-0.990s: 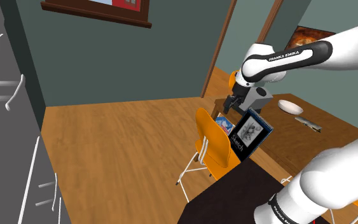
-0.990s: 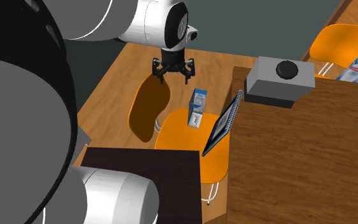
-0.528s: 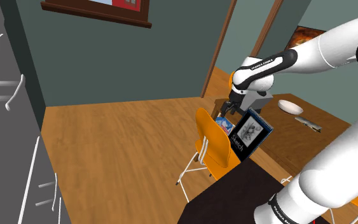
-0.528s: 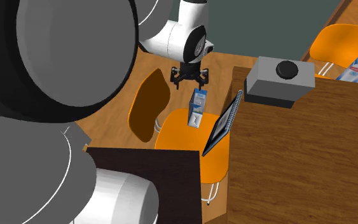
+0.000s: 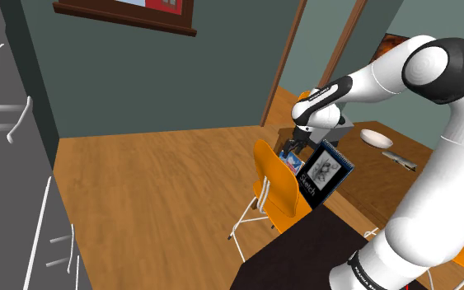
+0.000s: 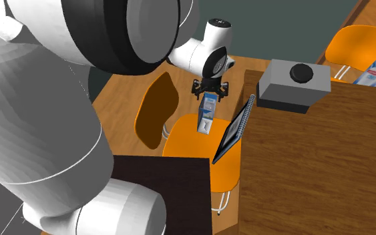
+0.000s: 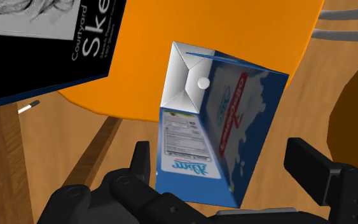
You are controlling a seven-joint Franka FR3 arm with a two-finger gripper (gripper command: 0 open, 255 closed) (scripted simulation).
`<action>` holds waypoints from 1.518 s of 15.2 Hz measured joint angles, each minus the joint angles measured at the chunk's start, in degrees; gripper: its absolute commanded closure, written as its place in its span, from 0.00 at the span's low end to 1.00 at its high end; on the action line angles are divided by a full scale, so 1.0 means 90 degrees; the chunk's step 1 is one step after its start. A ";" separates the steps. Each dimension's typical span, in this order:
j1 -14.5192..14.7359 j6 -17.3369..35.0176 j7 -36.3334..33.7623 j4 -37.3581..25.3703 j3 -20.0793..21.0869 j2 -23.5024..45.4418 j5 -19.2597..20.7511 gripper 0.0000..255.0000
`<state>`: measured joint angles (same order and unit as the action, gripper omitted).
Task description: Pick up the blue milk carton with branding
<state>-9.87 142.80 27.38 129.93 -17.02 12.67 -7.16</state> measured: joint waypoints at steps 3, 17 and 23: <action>-0.0055 0.0196 0.0115 -0.0032 0.0044 0.0240 -0.0136 0.00; -0.0111 0.0474 0.0231 -0.0026 0.0118 0.0506 -0.0298 1.00; -0.0030 0.0101 0.0069 -0.0028 0.0018 0.0139 -0.0079 1.00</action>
<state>-10.14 143.71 28.00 129.68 -16.86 13.92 -7.87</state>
